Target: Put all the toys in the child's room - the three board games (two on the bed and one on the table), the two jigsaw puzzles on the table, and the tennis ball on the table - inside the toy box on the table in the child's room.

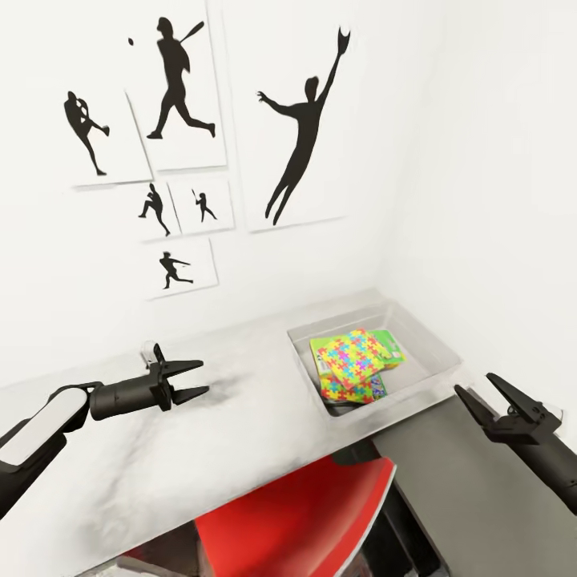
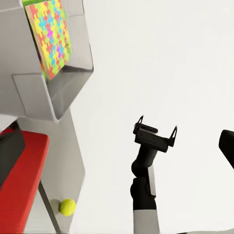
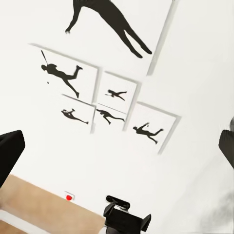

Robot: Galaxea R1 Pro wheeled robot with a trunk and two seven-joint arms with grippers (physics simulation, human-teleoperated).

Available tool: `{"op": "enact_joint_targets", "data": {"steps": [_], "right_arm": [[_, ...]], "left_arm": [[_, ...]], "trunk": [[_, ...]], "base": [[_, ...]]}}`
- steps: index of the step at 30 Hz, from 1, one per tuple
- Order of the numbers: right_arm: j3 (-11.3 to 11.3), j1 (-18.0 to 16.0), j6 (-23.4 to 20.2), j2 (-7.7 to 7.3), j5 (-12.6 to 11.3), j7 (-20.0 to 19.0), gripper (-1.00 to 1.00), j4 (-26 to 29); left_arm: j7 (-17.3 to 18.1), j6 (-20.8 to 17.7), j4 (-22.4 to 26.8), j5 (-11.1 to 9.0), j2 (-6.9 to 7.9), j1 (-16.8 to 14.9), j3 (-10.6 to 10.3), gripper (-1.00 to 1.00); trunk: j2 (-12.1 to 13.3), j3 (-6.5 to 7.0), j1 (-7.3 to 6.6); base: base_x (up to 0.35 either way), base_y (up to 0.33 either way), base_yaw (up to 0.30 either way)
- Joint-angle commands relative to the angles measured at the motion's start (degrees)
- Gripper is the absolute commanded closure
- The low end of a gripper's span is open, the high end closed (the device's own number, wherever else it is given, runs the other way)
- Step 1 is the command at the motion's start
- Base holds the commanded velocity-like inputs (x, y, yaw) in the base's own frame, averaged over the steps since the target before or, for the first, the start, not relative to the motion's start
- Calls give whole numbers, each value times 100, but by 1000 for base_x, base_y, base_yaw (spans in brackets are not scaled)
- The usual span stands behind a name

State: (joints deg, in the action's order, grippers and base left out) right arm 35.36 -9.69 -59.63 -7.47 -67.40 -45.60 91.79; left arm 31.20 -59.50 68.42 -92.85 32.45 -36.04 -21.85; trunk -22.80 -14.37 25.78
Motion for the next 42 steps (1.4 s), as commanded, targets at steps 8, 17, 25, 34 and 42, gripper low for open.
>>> {"op": "enact_joint_targets", "data": {"steps": [8, 17, 25, 34, 42], "right_arm": [[6, -7, -22, 2, 25, -28, -100, -3], [4, -7, -22, 9, 25, -28, -100, -4], [6, -7, -22, -2, 25, -28, -100, -11], [9, -7, -21, -4, 26, -28, -100, -12], [6, -7, -14, 7, 25, 16, -100, -12]], "left_arm": [[44, -1, 8, 17, 4, -8, -17, -100], [53, -1, 23, 20, 13, -8, -13, -100], [53, -2, 27, 18, 22, -8, 19, -100], [60, -40, 129, -8, 211, 1, 325, -100], [62, -50, 53, -45, 538, 9, 406, -100]], "trunk": [[-12, 38, 0], [-12, 99, 0], [-12, 153, 0], [-12, 215, 0], [-12, 239, 0]], "base": [[-306, -88, -166], [-213, -219, -189], [-31, -59, -209], [-45, -3, -211], [-5, 0, -95]]}}
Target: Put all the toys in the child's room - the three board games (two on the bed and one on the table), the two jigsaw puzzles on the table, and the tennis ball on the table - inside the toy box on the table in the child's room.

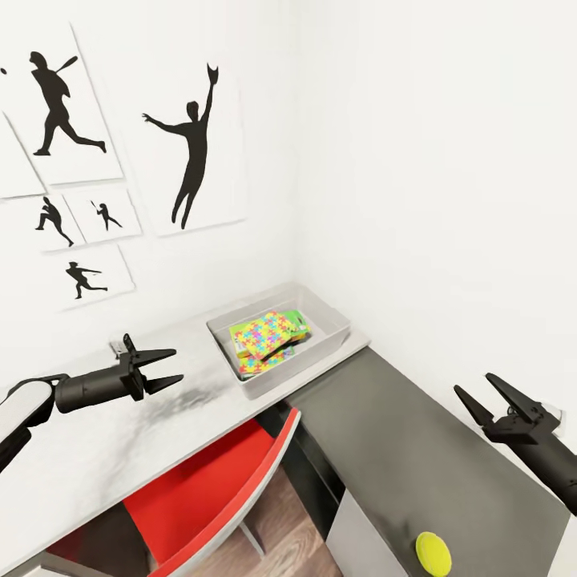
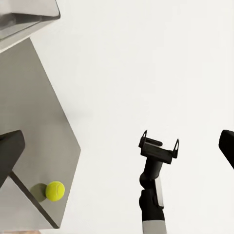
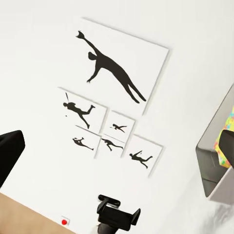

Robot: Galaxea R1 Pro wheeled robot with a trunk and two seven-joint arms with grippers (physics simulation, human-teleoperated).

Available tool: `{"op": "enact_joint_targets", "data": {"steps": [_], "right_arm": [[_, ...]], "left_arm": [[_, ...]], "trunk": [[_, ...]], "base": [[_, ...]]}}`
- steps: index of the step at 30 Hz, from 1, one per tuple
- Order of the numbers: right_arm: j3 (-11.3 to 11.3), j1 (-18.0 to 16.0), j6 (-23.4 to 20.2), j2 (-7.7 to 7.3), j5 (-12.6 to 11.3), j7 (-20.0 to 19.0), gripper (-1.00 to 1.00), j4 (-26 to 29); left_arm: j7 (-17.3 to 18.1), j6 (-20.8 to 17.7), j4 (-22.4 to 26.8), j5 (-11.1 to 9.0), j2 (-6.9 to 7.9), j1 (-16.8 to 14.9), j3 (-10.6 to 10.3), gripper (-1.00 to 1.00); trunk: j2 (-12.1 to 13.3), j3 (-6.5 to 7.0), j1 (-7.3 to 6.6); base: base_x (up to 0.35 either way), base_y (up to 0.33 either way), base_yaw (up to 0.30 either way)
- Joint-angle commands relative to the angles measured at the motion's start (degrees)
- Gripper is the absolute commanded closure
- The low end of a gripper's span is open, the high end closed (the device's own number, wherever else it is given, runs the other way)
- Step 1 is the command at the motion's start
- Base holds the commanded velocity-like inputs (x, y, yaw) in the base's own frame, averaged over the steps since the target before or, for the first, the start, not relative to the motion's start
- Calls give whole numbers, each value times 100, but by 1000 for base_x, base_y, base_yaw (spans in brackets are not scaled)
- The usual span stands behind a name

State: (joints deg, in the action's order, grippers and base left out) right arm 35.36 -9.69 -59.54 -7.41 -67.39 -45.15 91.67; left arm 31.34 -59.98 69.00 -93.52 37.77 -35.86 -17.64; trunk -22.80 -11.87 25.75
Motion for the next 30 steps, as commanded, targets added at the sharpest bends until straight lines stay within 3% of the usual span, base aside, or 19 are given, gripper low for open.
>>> {"op": "enact_joint_targets", "data": {"steps": [1, 8, 11, 14, 16, 18, 24, 25, 27, 30], "right_arm": [[7, -6, -21, 1, 25, -26, -100, 0], [0, -6, -7, -3, 31, -2, -100, 2], [-29, -12, -3, -3, 307, 311, -100, 15], [-35, -19, -33, 12, 678, 836, -100, 29], [-85, -20, -41, 13, 797, 1133, -100, 32], [-161, -18, -37, 2, 848, 1329, -100, 33], [-541, -73, -33, -19, 934, 2483, -100, 35], [-641, -92, -37, -20, 941, 2989, -100, 35], [-743, -109, -46, -17, 939, 3594, -100, 35], [-834, -117, -46, -14, 939, 3985, -100, 35]], "left_arm": [[48, -2, -6, 22, 13, -9, -15, -100], [57, -2, 32, 19, 43, -8, -11, -100], [68, -2, 47, 19, 47, -8, -10, -100], [72, -2, 50, 18, 53, -8, -11, -100], [73, -2, 51, 22, 59, -8, -9, -100], [74, -2, 51, 24, 71, -8, -10, -100], [74, -2, 52, 22, 149, -8, -11, -100], [74, -2, 52, 20, 182, -8, -11, -100], [74, -2, 52, 19, 230, -8, -13, -100], [74, -2, 52, 19, 254, -8, -13, -100]], "trunk": [[-12, -11, 3], [-12, -9, 3], [-12, -9, 3], [-12, -9, 3], [-12, -9, 3], [-12, -9, 3], [-12, -9, 3], [-12, -9, 3], [-12, -9, 3], [-12, -9, 3]], "base": [[-1, 0, -18], [0, 0, -6], [0, 0, 0], [0, 0, 0], [0, 0, 0], [0, 0, 0], [0, 0, 0], [0, 0, 0], [0, 0, 0], [-13, 0, 0]]}}
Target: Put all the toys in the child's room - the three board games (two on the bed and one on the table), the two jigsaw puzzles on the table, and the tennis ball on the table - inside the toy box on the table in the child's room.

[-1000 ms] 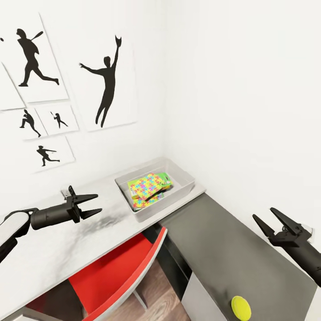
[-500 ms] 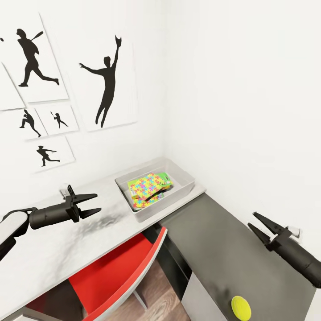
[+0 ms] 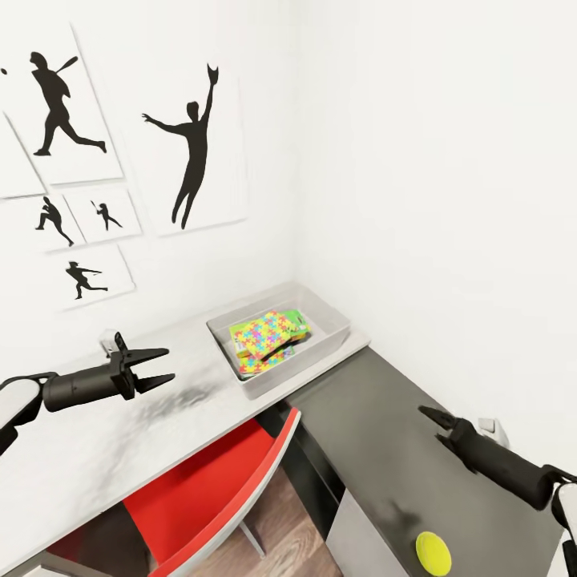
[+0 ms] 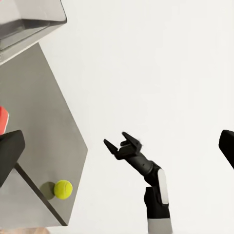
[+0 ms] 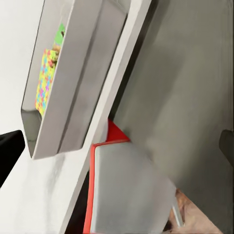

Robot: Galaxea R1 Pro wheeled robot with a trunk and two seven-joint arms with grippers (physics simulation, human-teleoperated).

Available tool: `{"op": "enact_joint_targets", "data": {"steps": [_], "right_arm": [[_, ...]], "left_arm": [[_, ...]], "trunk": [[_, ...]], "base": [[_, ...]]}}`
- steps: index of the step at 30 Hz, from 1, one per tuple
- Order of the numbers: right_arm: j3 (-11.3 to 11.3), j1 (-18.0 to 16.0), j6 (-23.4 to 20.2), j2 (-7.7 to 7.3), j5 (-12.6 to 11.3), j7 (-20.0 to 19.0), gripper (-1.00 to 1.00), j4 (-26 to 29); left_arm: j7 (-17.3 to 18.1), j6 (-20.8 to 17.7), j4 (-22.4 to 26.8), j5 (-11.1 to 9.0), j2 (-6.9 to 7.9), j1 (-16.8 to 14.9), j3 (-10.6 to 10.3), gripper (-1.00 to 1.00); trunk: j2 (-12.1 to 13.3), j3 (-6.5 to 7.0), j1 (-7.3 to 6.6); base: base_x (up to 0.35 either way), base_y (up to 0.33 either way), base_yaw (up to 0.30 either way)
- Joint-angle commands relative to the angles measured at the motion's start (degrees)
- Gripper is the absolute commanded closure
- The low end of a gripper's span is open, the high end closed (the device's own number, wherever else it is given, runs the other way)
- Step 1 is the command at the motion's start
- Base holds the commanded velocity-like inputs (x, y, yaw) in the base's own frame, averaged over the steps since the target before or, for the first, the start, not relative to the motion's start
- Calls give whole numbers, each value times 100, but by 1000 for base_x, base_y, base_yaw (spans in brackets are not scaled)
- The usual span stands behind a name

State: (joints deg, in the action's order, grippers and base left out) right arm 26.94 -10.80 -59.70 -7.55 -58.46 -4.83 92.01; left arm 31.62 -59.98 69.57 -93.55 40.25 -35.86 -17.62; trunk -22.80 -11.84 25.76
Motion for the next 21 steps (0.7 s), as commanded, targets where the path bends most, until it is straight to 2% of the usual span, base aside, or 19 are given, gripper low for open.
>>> {"op": "enact_joint_targets", "data": {"steps": [1, 6, 12, 15, 18, 21], "right_arm": [[-21, -8, -30, -3, 46, 27, -100, 1], [-80, -34, -30, -16, 34, 143, -100, 2], [-104, -70, -30, -16, 36, 169, -100, 1], [-292, -150, -30, -15, 49, 266, -100, 1], [-533, -219, -30, -17, 54, 579, -100, 5], [-836, -348, -30, -1, 54, 1342, -100, 6]], "left_arm": [[46, -2, -5, 21, 10, -9, -15, -100], [46, -2, 33, 21, 17, -9, -24, -100], [46, -2, 45, 22, 18, -9, -22, -100], [46, -2, 47, 21, 18, -9, -22, -100], [46, -2, 45, 21, 19, -9, -22, -100], [46, -2, 46, 21, 18, -9, -22, -100]], "trunk": [[-12, -12, 3], [-12, -12, 3], [-12, -12, 3], [-12, -12, 3], [-12, -12, 3], [-12, -12, 3]], "base": [[-127, 0, 0], [-202, 0, 0], [-48, 0, 0], [-8, 0, 0], [-3, 0, 0], [-1, 0, 0]]}}
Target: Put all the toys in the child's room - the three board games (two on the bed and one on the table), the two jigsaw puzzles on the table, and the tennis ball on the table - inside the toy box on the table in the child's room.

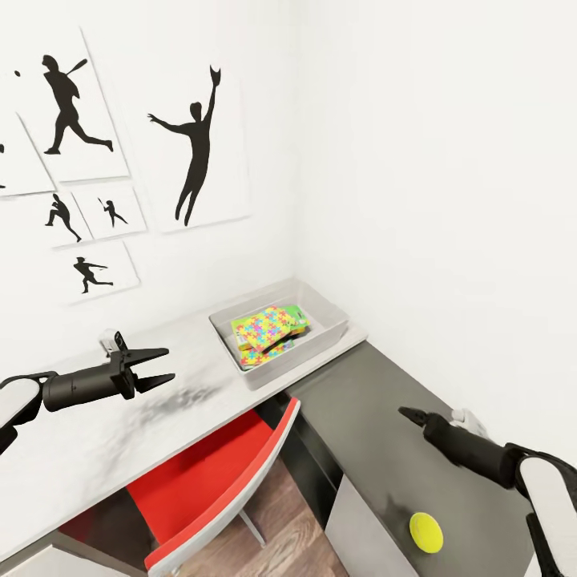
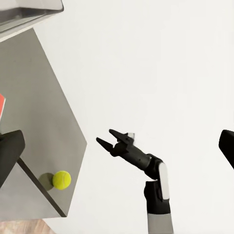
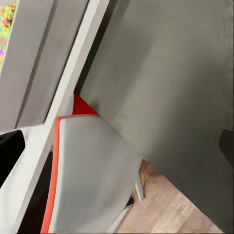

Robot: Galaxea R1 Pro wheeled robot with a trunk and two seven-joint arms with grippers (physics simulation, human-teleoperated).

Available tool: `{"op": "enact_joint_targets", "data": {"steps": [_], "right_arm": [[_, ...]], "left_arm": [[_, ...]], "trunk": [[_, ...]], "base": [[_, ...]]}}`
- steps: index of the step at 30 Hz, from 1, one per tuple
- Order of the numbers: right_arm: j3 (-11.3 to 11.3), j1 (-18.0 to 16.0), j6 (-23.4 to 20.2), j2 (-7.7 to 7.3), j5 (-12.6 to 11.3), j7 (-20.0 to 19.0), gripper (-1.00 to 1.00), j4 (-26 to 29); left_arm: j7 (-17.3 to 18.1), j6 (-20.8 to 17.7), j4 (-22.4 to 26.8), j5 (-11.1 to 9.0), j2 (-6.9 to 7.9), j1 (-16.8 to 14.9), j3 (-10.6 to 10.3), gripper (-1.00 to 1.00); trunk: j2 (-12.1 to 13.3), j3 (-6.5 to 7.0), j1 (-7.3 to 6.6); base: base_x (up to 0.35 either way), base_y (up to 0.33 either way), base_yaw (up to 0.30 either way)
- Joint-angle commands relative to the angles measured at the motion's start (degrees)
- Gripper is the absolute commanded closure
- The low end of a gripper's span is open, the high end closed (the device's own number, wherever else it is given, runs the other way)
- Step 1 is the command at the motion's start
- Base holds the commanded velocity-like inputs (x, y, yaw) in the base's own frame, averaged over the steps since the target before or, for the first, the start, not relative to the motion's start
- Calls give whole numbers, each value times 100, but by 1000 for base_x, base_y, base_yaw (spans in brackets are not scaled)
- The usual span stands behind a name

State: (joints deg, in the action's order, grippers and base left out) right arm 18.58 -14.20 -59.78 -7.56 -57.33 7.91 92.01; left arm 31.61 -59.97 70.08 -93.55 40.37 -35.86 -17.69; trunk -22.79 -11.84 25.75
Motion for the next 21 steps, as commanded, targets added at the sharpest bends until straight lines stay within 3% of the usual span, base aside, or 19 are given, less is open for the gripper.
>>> {"op": "enact_joint_targets", "data": {"steps": [1, 4, 7, 21], "right_arm": [[-52, -28, -22, 3, -59, 195, -100, 6], [-266, -111, -22, 17, -59, 889, -100, 9], [-319, -140, -22, 13, -73, 1117, -100, 9], [-355, -162, -22, 45, -94, 1280, -100, 10]], "left_arm": [[47, -3, -4, 23, 8, -9, -15, -100], [47, -3, -7, 24, 11, -9, -15, -100], [47, -3, -10, 25, 9, -9, -15, -100], [55, -3, -29, 22, 80, -9, -23, -100]], "trunk": [[-12, -12, 3], [-12, -12, 3], [-12, -12, 3], [-12, -2, 3]], "base": [[0, 0, 0], [0, 0, 0], [0, 0, 0], [0, 0, 0]]}}
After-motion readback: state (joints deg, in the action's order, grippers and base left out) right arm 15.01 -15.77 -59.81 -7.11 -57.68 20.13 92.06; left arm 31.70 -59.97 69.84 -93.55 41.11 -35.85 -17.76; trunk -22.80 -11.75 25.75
